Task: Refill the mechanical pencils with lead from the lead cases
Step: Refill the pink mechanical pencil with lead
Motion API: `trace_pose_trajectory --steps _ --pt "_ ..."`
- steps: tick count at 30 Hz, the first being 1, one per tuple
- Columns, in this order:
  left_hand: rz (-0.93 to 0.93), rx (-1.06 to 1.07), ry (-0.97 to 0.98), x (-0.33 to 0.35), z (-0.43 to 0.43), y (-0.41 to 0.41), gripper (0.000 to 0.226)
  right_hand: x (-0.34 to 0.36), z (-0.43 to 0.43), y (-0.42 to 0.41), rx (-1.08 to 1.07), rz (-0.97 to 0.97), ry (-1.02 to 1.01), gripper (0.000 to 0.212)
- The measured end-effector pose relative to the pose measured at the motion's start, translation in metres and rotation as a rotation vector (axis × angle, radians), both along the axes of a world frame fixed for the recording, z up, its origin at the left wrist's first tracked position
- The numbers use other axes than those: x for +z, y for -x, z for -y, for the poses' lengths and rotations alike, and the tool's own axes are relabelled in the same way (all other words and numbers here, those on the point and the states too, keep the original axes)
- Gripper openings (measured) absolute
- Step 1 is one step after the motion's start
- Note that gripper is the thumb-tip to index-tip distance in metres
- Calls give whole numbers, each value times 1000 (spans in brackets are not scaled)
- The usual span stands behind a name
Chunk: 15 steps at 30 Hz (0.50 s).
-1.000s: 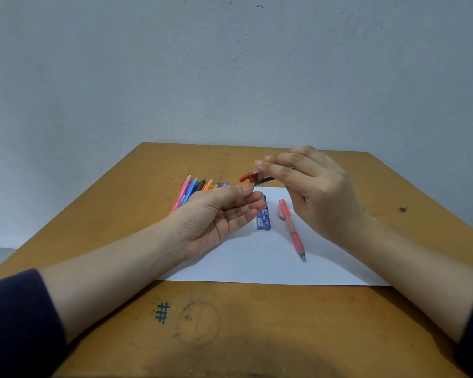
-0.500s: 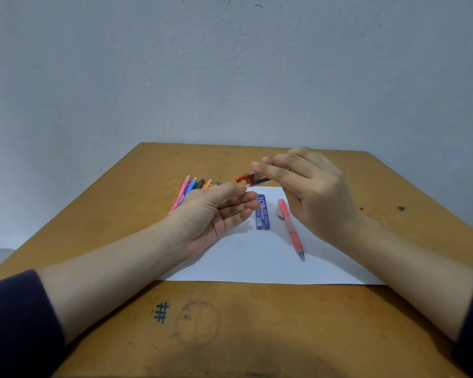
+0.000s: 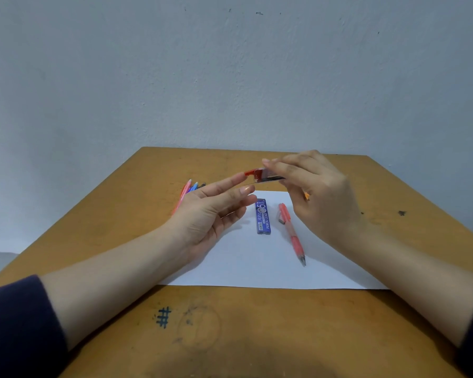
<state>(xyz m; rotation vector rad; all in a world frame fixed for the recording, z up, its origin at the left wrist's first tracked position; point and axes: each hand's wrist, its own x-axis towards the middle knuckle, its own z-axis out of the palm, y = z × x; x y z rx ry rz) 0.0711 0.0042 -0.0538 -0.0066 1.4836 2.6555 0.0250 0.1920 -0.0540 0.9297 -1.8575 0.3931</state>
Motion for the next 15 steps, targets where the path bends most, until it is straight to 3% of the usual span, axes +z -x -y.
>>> trace_pose_trajectory --steps 5,15 --pt "-21 22 14 -2 0 2 19 -2 4 -6 -12 93 41 37" --pt "-24 99 0 -4 1 5 17 -4 10 -10 -31 277 143 42"
